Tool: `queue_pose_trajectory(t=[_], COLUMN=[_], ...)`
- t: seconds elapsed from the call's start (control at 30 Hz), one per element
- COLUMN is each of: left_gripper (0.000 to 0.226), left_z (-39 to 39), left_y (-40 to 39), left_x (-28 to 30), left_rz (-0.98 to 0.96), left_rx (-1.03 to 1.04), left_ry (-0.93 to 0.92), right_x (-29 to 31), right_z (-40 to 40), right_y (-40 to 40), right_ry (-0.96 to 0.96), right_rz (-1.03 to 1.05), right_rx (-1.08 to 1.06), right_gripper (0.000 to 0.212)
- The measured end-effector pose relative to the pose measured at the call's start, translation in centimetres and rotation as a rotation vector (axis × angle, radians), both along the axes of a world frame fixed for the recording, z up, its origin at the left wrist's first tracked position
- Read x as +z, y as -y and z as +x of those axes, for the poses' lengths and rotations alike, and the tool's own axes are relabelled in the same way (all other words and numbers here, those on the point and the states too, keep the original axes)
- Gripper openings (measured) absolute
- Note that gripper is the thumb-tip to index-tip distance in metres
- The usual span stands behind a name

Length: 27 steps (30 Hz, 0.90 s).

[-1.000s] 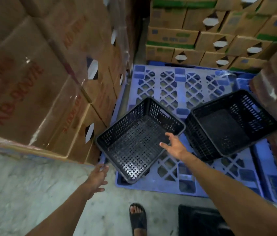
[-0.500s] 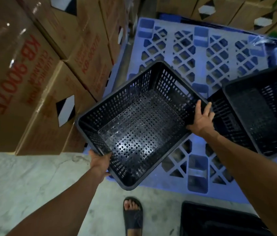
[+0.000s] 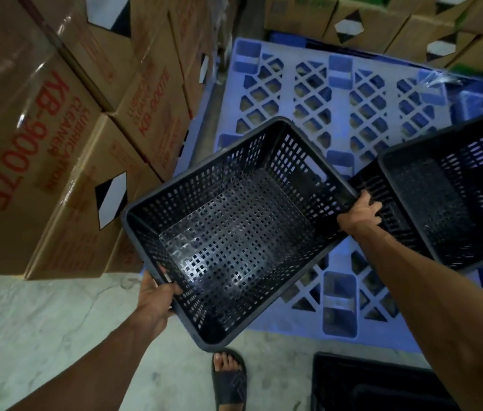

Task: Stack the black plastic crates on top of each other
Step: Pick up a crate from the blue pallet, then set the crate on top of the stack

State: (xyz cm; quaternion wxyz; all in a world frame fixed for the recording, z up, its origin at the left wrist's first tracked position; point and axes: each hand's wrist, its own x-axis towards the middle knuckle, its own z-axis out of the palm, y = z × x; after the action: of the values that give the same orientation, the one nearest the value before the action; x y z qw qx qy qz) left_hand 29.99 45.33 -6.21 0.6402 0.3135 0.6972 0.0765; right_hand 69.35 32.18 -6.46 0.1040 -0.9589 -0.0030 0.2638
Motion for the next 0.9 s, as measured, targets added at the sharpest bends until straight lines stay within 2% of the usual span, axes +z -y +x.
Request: queue_pose_trajectory(t=[0.1, 0.2, 0.4, 0.67, 0.77, 0.9], left_gripper=[0.068, 0.063, 0.049, 0.027, 0.035, 0.051], left_z=[-1.7, -2.8, -4.6, -8.6, -10.0, -11.0], left_y=[-0.5, -0.6, 0.4, 3.1, 4.9, 8.1], left_x=[3.1, 7.1, 20.4, 37.1, 43.4, 52.5], left_rz=[0.028, 0.080, 0.270, 0.574, 0.714, 0.848], left_rx=[-0.029, -0.052, -0.177, -0.371, -0.448, -0.544], left_ry=[-0.025, -0.030, -0.012, -0.071, -0.143, -0.136], right_x=[3.2, 7.9, 24.2, 43.5, 49.6, 57.0], right_z=[-1.4, -2.4, -6.8, -15.7, -19.4, -22.9], right_y=[2.0, 4.1, 9.7, 20.4, 24.8, 30.9], right_ry=[0.003, -0.002, -0.011, 0.151, 0.250, 0.362], right_rz=[0.056, 0.142, 0.295, 0.570, 0.655, 0.749], right_rx=[-0.067, -0.112, -0.134, -0.215, -0.219, -0.216], right_gripper=[0.068, 0.060, 0.058, 0.040, 0.026, 0.041])
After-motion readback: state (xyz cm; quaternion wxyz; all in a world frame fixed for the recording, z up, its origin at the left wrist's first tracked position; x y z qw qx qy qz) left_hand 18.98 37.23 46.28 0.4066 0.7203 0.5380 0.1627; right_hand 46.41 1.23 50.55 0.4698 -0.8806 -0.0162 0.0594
